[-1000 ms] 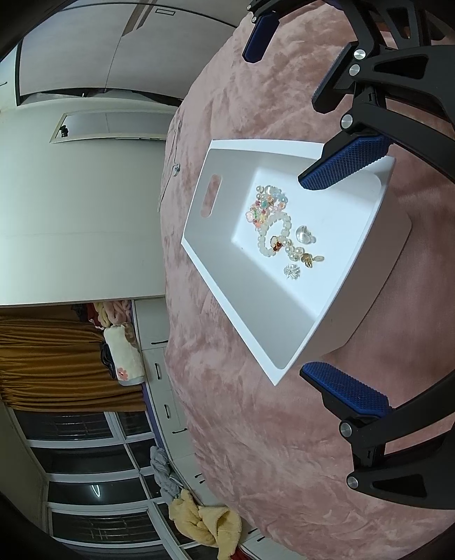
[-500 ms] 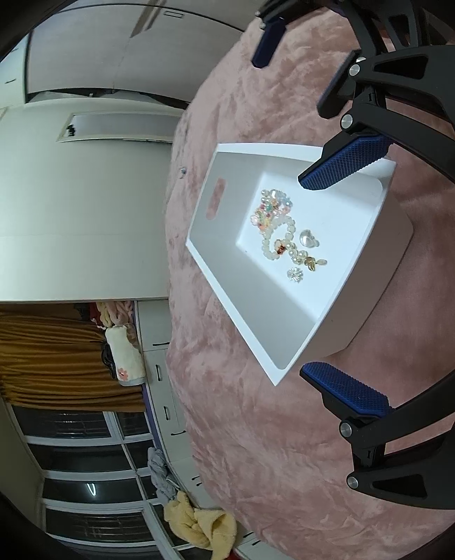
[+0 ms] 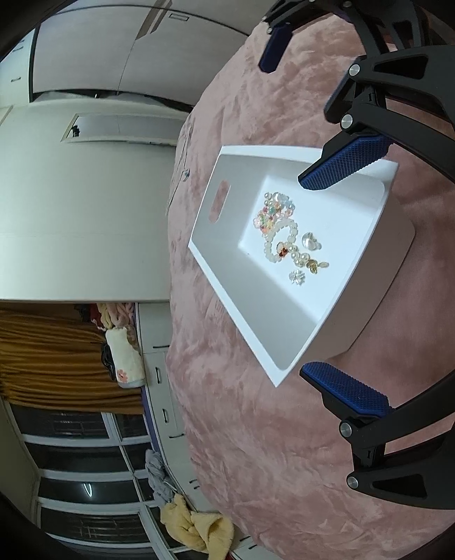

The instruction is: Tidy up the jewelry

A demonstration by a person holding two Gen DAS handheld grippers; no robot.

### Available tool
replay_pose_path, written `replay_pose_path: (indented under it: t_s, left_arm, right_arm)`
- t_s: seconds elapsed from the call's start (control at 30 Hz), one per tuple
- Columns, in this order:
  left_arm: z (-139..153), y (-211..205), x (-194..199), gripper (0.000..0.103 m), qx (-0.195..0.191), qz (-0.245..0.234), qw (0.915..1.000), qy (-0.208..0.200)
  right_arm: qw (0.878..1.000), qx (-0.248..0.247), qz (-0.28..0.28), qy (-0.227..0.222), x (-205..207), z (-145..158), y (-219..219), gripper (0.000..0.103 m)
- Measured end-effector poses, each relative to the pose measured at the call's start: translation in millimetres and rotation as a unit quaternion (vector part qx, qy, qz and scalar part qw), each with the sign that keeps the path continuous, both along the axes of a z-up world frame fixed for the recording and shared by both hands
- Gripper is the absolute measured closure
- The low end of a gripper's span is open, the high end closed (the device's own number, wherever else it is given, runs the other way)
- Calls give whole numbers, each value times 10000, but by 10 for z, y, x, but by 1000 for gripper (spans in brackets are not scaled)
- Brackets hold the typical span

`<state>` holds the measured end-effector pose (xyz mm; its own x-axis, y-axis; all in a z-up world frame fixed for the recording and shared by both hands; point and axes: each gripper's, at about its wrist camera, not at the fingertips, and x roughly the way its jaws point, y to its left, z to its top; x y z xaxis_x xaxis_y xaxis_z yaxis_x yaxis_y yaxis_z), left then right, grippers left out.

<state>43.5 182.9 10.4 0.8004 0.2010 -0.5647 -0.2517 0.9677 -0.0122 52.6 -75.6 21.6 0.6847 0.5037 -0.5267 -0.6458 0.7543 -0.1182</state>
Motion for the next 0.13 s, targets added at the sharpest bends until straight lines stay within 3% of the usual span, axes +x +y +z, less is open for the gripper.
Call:
replay_pose_path:
  t_s: [0.13]
  left_arm:
    - [15,19,6,3,3,-13,10000,15]
  right_arm:
    - [10000,-13,-16,17,2,-3,-1,5]
